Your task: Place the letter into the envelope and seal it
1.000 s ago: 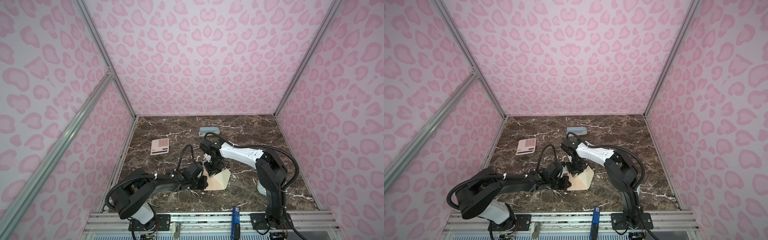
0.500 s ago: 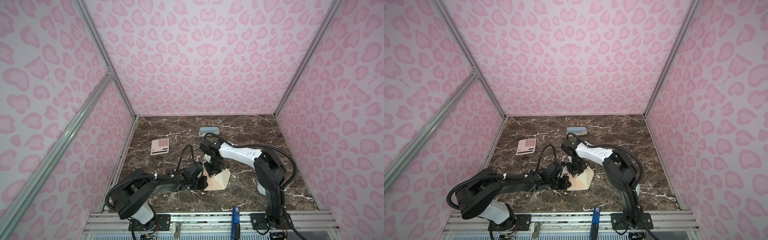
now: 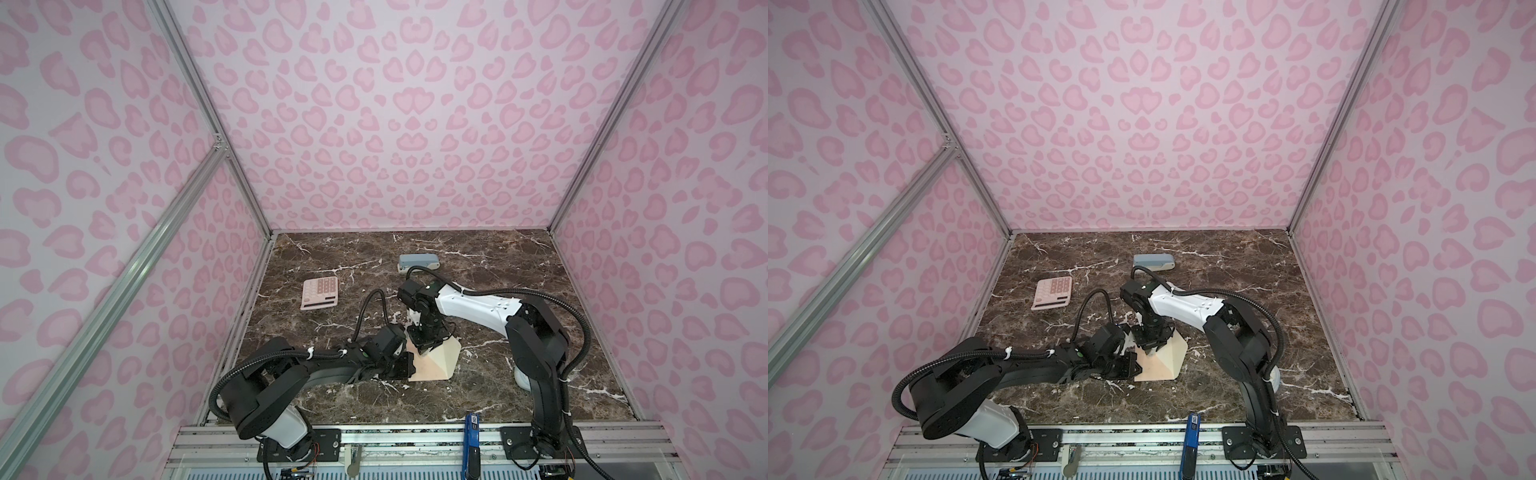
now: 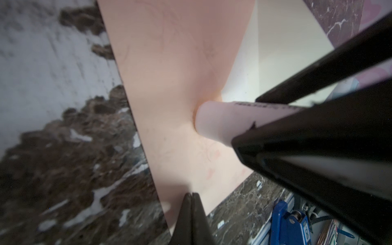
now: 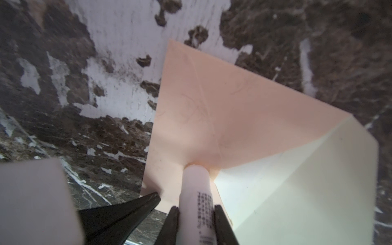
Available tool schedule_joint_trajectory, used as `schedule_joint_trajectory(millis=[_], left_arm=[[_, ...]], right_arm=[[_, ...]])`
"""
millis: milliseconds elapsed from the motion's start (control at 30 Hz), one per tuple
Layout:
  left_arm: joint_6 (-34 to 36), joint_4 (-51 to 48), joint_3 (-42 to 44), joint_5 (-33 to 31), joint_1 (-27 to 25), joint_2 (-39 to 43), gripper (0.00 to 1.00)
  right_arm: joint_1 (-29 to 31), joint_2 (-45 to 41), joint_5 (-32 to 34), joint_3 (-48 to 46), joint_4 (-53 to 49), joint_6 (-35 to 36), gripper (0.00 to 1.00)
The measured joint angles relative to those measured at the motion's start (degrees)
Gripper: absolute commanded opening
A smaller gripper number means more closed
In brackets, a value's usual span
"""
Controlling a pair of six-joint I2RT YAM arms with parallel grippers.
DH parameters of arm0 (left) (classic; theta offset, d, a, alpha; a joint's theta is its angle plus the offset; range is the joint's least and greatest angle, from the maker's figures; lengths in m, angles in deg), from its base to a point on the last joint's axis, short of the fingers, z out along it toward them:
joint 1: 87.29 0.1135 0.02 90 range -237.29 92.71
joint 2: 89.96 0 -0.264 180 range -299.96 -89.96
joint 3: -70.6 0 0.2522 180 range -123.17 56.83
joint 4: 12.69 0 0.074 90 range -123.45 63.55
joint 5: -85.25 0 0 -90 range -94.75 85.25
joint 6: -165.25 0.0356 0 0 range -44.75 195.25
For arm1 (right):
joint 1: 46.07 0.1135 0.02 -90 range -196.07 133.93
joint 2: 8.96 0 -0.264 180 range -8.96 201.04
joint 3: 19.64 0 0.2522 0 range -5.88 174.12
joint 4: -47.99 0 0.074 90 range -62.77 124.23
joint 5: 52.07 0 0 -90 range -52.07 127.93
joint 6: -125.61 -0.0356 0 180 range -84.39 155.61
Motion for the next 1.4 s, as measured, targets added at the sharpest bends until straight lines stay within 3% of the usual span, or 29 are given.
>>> schedule_joint_trajectory(millis=[933,1400], left_arm=[[0.0,-0.1,0.2,0.5,0.1,0.2,0.04],[0.0,-0.3,0.2,0.5,0.1,0.2,0.04]], right_arm=[[-0.7,-1.7,2.5,1.0,-1.6,0.2,0.0],[-5.5,-9.3,-4.5,-1.7,0.0,0.6,0.0]])
